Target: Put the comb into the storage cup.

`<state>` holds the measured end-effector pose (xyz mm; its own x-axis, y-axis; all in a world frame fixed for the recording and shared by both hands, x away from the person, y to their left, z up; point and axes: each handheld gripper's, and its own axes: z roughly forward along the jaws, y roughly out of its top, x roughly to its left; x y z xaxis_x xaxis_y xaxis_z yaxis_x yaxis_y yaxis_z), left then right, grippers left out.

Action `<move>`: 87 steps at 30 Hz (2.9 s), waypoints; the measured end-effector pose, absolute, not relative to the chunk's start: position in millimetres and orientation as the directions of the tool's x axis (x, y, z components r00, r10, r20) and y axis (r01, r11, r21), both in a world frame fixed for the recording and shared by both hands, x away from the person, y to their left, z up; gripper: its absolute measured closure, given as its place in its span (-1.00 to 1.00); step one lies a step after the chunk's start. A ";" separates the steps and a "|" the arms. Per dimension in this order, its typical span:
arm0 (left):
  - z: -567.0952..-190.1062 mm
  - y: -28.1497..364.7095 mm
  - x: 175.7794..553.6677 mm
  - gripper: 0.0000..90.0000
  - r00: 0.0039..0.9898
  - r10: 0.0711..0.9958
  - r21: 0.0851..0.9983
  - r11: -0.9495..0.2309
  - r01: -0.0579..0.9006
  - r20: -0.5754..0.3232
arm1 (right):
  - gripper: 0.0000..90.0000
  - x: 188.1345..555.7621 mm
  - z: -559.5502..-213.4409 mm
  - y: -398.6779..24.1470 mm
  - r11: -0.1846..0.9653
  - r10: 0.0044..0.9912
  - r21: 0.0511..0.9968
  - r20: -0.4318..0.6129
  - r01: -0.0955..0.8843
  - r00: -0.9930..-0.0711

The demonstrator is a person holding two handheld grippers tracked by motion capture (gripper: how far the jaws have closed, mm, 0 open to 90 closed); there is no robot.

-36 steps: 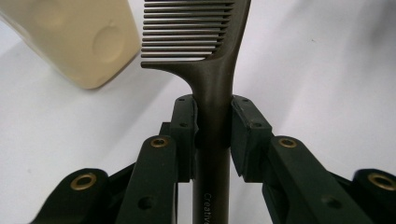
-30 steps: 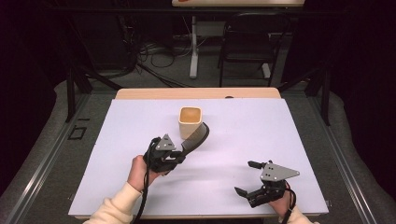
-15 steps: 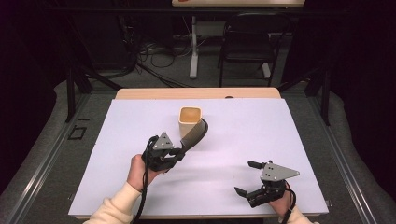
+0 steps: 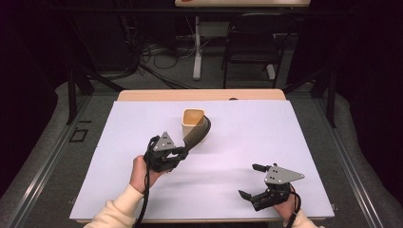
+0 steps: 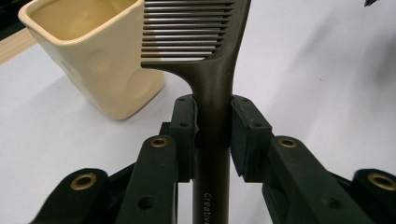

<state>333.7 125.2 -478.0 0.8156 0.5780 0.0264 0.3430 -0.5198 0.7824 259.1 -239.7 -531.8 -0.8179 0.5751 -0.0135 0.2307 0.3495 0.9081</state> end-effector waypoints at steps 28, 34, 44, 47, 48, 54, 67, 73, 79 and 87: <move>-466.8 124.0 343.6 0.62 0.794 0.605 0.811 -0.490 0.319 0.053 | -1.00 259.5 -532.1 -239.8 0.351 0.577 0.907 -0.014 0.232 -0.817; -463.0 124.1 346.4 0.62 0.791 0.609 0.817 -0.483 0.314 0.055 | -1.00 259.4 -531.9 -240.4 0.341 0.579 0.910 -0.007 0.234 -0.815; -457.2 122.9 351.0 0.62 0.786 0.615 0.827 -0.473 0.304 0.063 | -1.00 259.6 -532.0 -240.5 0.345 0.580 0.909 -0.010 0.235 -0.815; -456.4 122.7 352.7 0.62 0.784 0.617 0.830 -0.469 0.303 0.063 | -1.00 259.4 -532.0 -240.3 0.345 0.579 0.909 -0.009 0.235 -0.815; -456.3 122.7 353.2 0.62 0.783 0.619 0.831 -0.468 0.300 0.065 | -1.00 259.4 -532.0 -240.3 0.345 0.578 0.909 -0.009 0.234 -0.816; -453.4 123.9 357.0 0.62 0.776 0.627 0.834 -0.461 0.302 0.065 | -1.00 259.7 -532.2 -240.1 0.348 0.578 0.908 -0.011 0.234 -0.816; -448.3 124.8 362.9 0.62 0.766 0.640 0.844 -0.444 0.300 0.064 | -1.00 259.9 -532.4 -240.2 0.348 0.577 0.908 -0.010 0.234 -0.816; -444.4 124.6 365.7 0.62 0.761 0.645 0.849 -0.438 0.295 0.068 | -1.00 259.9 -532.4 -240.2 0.348 0.577 0.908 -0.011 0.234 -0.816; -439.9 123.8 368.8 0.62 0.757 0.650 0.856 -0.429 0.288 0.071 | -1.00 259.9 -532.4 -240.2 0.347 0.577 0.908 -0.009 0.235 -0.816; -437.5 125.0 373.7 0.62 0.749 0.658 0.859 -0.425 0.287 0.075 | -1.00 260.2 -532.6 -240.2 0.348 0.577 0.907 -0.009 0.236 -0.817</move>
